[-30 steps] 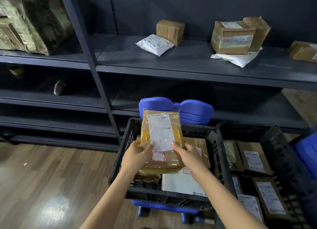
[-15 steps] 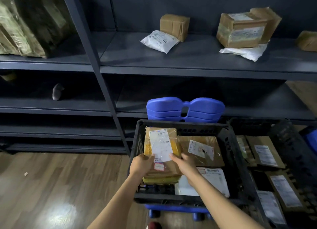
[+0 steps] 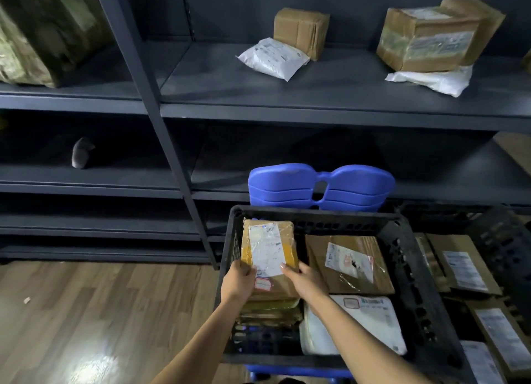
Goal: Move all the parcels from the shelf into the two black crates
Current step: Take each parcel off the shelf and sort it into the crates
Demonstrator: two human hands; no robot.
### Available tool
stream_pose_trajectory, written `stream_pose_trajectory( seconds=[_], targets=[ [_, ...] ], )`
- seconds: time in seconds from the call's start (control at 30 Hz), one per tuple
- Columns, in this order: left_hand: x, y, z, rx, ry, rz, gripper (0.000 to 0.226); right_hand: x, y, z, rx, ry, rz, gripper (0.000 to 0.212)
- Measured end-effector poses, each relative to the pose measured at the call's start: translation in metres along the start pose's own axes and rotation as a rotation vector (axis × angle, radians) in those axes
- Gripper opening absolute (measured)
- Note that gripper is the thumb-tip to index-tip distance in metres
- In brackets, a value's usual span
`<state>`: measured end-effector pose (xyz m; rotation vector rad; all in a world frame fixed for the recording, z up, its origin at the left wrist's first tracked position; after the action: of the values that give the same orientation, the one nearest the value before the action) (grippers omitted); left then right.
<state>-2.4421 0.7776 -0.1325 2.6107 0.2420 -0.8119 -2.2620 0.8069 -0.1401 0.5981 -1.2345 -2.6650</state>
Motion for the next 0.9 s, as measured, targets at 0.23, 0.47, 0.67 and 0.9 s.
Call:
stream_pose_trajectory(
  seconds=[0.23,0.47,0.67,0.9],
  targets=[
    [0.011,-0.016,0.015,0.053,0.013,-0.124,0.027,0.017,-0.028,-0.004,-0.032,-0.024,0.01,0.038],
    [0.013,-0.014,0.009,0.238,0.015,-0.25,0.04,0.019,-0.043,-0.002,-0.086,0.013,-0.014,0.04],
    [0.019,0.001,0.0,0.407,-0.277,-0.114,0.059,0.014,-0.029,0.008,-0.221,0.365,-0.194,0.067],
    [0.04,0.02,0.005,0.512,-0.747,0.159,0.06,0.026,-0.012,0.002,-0.632,1.052,-0.371,0.065]
  ],
)
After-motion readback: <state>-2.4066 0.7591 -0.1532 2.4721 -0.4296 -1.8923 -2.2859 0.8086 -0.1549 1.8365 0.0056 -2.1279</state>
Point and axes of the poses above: each hand's wrist, its own y-axis away from the middle knuckle, its own x-axis out of the palm, z = x × y, the point moved 7 cm from there along -y, towards the middle knuckle, and after that the axes turned 14 degrees about x, right-handed, at the moved point
